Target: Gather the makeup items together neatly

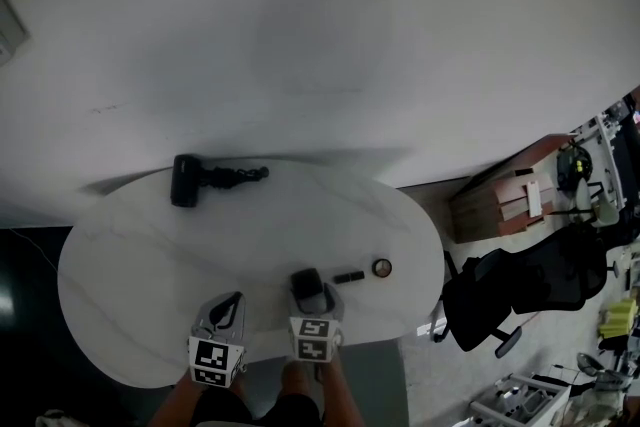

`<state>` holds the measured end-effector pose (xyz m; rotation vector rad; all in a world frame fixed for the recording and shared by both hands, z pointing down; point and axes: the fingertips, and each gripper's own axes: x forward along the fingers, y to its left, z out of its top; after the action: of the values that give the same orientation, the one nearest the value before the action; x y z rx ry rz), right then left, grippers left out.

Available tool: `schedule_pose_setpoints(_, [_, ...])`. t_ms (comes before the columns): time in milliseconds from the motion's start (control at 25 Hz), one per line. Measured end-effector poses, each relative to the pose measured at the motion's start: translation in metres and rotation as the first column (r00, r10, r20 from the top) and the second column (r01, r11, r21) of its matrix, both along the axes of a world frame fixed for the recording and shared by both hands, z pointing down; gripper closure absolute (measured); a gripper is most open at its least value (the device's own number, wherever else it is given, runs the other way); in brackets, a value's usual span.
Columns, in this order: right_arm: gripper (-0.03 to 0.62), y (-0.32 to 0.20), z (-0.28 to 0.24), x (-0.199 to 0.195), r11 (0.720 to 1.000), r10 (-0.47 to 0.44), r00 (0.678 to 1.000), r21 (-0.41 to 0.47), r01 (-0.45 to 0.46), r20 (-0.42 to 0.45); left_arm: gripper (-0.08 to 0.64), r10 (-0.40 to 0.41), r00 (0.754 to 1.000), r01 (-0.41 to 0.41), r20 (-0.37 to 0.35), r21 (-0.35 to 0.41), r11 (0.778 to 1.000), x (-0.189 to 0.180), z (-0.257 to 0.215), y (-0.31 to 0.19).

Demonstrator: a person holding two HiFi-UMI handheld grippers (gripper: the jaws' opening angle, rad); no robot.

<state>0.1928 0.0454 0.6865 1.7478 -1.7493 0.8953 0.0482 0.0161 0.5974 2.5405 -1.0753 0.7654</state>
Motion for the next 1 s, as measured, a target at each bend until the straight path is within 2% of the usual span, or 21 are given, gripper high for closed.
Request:
schedule_pose_setpoints(200, [0.265, -0.003, -0.022, 0.0, 0.999, -0.008, 1.0, 0.039, 0.008, 0.004, 0.549, -0.018, 1.0, 0.019, -0.023, 0.023, 1.0, 0.002, -0.015, -0.004])
schedule_pose_setpoints(520, [0.265, -0.024, -0.101, 0.013, 0.975, -0.047, 0.999, 0.216, 0.051, -0.024, 0.549, -0.036, 0.996, 0.046, -0.077, 0.132, 0.99, 0.014, -0.07, -0.016])
schedule_pose_setpoints(720, [0.265, -0.038, -0.166, 0.013, 0.926, -0.095, 0.994, 0.361, 0.107, -0.052, 0.549, -0.073, 0.99, 0.097, -0.118, 0.215, 0.972, 0.015, -0.11, -0.026])
schedule_pose_setpoints(880, [0.285, -0.043, -0.208, 0.01, 0.885, -0.136, 0.988, 0.438, 0.155, -0.076, 0.549, -0.111, 0.982, 0.151, -0.155, 0.278, 0.949, 0.013, -0.146, -0.03])
schedule_pose_setpoints(1000, [0.389, -0.047, -0.233, 0.004, 0.85, -0.165, 0.98, 0.487, 0.199, -0.113, 0.549, -0.138, 0.975, 0.188, -0.173, 0.317, 0.93, 0.009, -0.164, -0.03])
